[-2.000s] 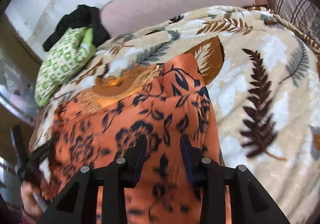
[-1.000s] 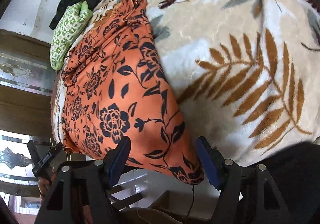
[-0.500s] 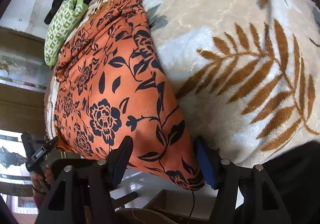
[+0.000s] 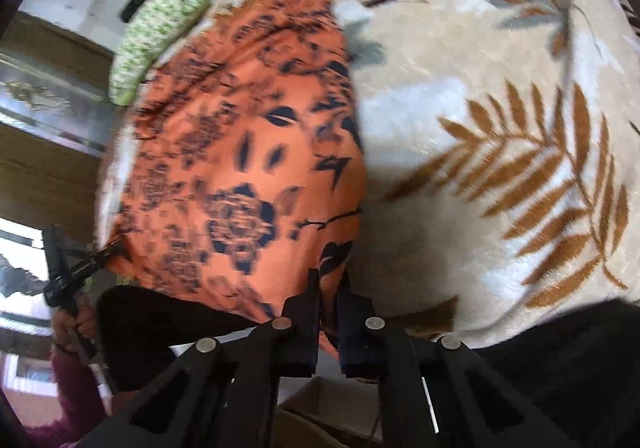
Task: Fold small clothes
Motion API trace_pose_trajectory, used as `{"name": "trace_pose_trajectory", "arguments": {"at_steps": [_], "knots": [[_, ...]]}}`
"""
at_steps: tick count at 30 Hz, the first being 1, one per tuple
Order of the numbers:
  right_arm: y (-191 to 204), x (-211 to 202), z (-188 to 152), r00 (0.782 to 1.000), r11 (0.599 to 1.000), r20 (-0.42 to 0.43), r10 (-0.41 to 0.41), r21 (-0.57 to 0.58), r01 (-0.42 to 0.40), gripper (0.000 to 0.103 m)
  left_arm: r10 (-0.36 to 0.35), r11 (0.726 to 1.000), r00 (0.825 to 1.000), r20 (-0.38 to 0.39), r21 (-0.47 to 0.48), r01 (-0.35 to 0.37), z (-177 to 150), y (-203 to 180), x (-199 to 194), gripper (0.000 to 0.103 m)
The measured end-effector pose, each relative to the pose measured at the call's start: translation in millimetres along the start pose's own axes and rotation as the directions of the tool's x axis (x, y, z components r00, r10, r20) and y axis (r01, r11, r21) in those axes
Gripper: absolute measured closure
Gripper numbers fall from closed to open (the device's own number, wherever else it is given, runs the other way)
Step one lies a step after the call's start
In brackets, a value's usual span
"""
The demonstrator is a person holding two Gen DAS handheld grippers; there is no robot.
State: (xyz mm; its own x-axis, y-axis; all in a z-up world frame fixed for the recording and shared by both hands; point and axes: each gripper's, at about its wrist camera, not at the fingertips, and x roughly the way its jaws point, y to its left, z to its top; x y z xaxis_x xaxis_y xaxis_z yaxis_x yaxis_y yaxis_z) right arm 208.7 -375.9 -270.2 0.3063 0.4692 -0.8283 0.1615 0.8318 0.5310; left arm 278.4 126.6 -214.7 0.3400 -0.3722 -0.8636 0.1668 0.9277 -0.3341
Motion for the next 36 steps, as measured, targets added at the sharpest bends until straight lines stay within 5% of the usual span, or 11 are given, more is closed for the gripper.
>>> {"name": "trace_pose_trajectory", "arguments": {"at_steps": [4, 8, 14, 20, 25, 32, 35, 36], "knots": [[7, -20, 13, 0.99, 0.991, 0.054, 0.131, 0.003, -0.132, 0.096, -0.086, 0.996, 0.995, 0.057, -0.004, 0.086, 25, -4, -21, 0.096], [8, -46, 44, 0.942, 0.957, 0.181, 0.284, 0.013, -0.291, 0.096, -0.118, 0.993, 0.986, 0.116, -0.008, 0.12, 63, -8, -38, 0.096], [18, -64, 97, 0.9, 0.939, 0.28, 0.334, -0.014, -0.344, 0.096, -0.101, 0.995, 0.981, 0.164, 0.023, 0.098, 112, -20, -41, 0.096], [14, -52, 117, 0.964, 0.982, 0.19, 0.188, 0.002, -0.191, 0.096, -0.104, 0.995, 0.982, 0.159, 0.019, 0.102, 120, -25, -24, 0.096], [-11, -30, 69, 0.987, 0.985, 0.085, 0.14, 0.093, -0.147, 0.095, -0.107, 0.994, 0.981, 0.162, -0.013, 0.111, 107, -13, -28, 0.096], [-30, -2, -3, 0.987, 0.965, 0.033, 0.159, 0.205, -0.162, 0.092, -0.081, 0.996, 0.981, 0.176, -0.009, 0.083, 86, -12, -43, 0.096], [-33, 2, -14, 0.991, 0.964, 0.049, 0.126, 0.23, -0.134, 0.081, -0.06, 0.998, 0.98, 0.19, 0.023, 0.057, 74, -20, -52, 0.096], [-36, 2, -17, 0.989, 0.957, 0.069, 0.131, 0.253, -0.144, 0.059, -0.052, 0.998, 0.979, 0.196, 0.034, 0.047, 70, -22, -54, 0.096]]}}
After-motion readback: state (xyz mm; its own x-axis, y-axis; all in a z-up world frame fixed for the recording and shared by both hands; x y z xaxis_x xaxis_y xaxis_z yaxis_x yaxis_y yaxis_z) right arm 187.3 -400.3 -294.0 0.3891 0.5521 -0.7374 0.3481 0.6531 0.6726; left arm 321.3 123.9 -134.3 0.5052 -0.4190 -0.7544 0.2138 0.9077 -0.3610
